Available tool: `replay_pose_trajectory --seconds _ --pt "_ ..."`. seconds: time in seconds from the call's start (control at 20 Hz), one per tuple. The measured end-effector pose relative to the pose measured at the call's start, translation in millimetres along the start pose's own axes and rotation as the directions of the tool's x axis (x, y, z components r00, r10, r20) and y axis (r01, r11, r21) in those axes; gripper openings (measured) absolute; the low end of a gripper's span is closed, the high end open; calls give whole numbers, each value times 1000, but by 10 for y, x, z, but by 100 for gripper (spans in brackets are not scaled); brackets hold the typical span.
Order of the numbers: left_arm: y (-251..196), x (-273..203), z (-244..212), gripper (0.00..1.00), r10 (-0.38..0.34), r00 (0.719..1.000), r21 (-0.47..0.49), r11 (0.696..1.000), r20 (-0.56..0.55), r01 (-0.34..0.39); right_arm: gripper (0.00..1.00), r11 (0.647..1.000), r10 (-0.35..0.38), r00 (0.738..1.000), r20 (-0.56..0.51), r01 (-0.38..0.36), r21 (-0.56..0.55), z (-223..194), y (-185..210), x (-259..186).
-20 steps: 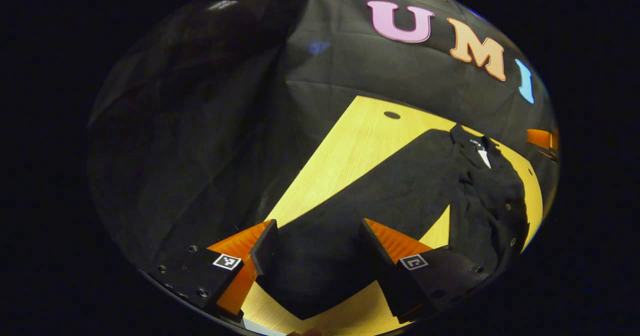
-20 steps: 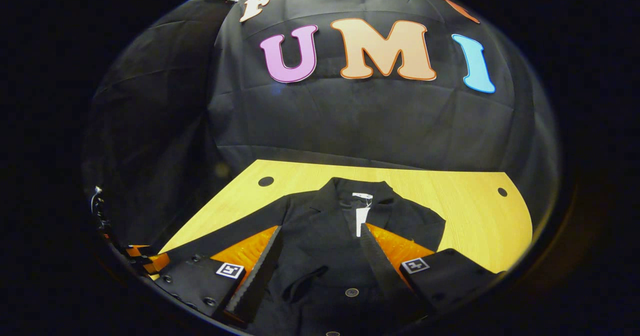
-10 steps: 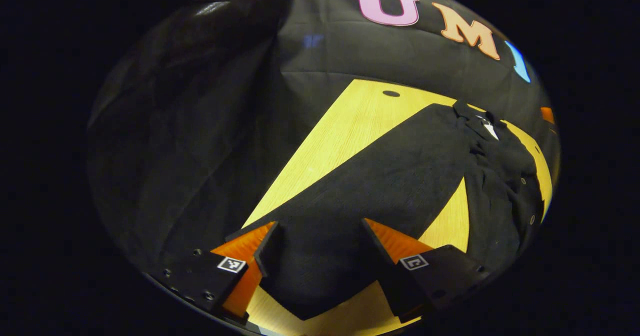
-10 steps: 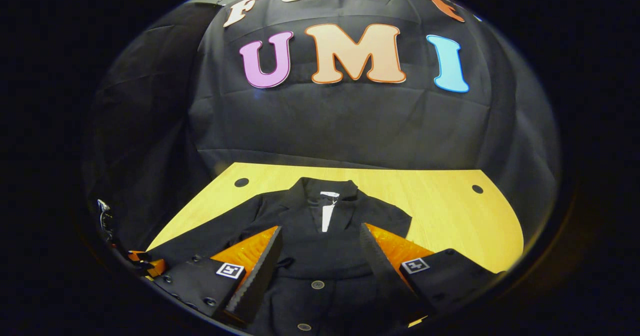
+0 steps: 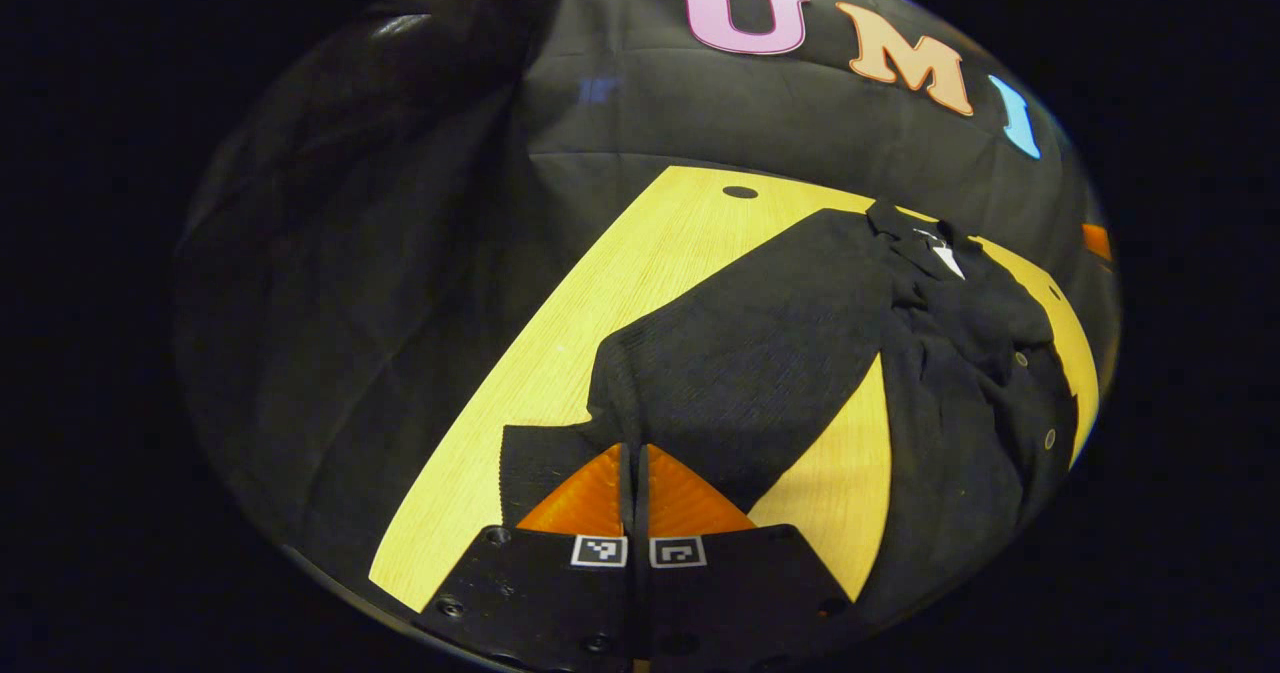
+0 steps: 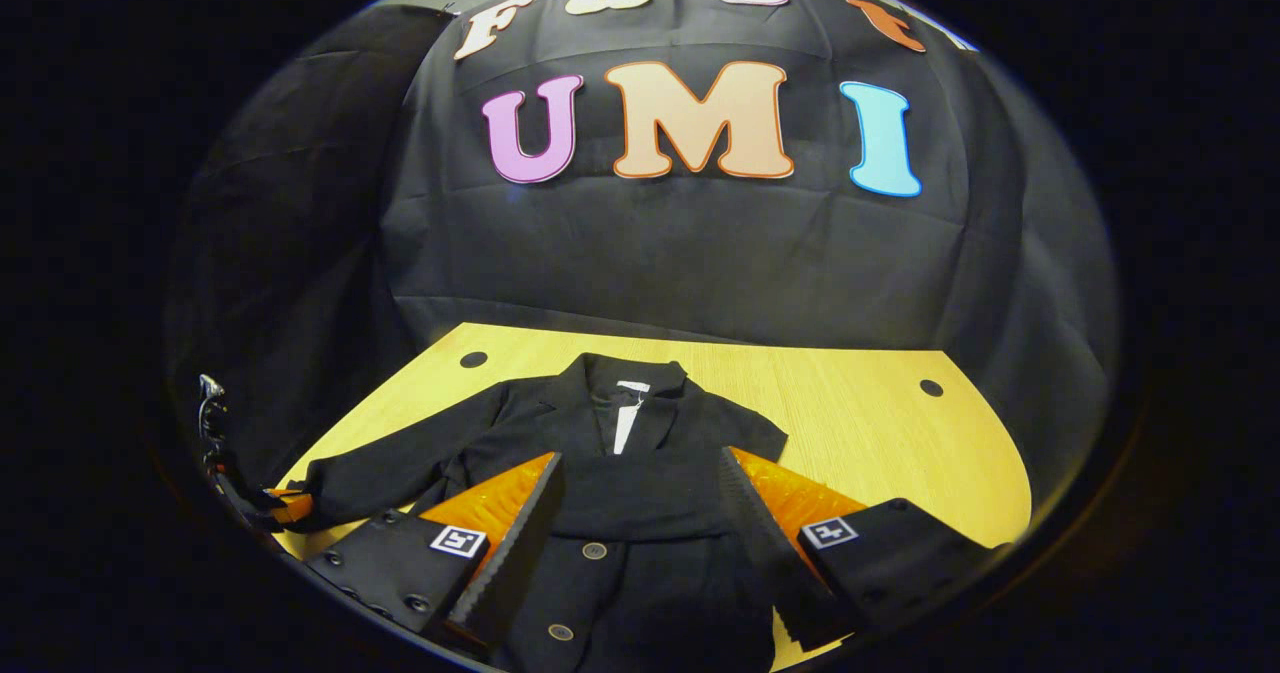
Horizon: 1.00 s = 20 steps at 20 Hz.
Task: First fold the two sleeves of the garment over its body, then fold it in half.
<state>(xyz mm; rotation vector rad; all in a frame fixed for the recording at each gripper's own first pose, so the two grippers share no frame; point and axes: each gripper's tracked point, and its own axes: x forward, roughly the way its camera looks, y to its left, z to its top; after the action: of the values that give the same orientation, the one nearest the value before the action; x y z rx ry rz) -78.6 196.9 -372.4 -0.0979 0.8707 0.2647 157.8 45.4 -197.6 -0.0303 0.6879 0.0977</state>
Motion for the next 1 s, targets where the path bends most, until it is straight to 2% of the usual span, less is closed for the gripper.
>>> replay_pose_trajectory --seconds 0.2,0.4,0.75,0.8,0.85,1.0 --pt "-229 -104 461 0 -6 997 3 1000 79 6 98 1000 -4 1000 -3 4 27 -143 -250 -141" --pt "-588 -196 986 0 -48 984 35 998 171 42 98 998 -11 1000 11 10 62 -235 -553 -311" --pt "-1391 -217 1539 0 -160 955 145 981 250 127 98 988 -52 998 20 48 145 -440 -1069 -588" --pt "-1508 -221 1596 0 -181 950 163 976 254 142 94 987 -62 998 20 58 151 -476 -1146 -641" --pt "-1631 -218 1642 0 -196 946 184 971 258 152 98 985 -74 997 22 69 157 -498 -1225 -685" --pt "-2034 -219 1754 0 -253 932 237 952 257 193 98 977 -102 995 19 97 189 -604 -1443 -807"
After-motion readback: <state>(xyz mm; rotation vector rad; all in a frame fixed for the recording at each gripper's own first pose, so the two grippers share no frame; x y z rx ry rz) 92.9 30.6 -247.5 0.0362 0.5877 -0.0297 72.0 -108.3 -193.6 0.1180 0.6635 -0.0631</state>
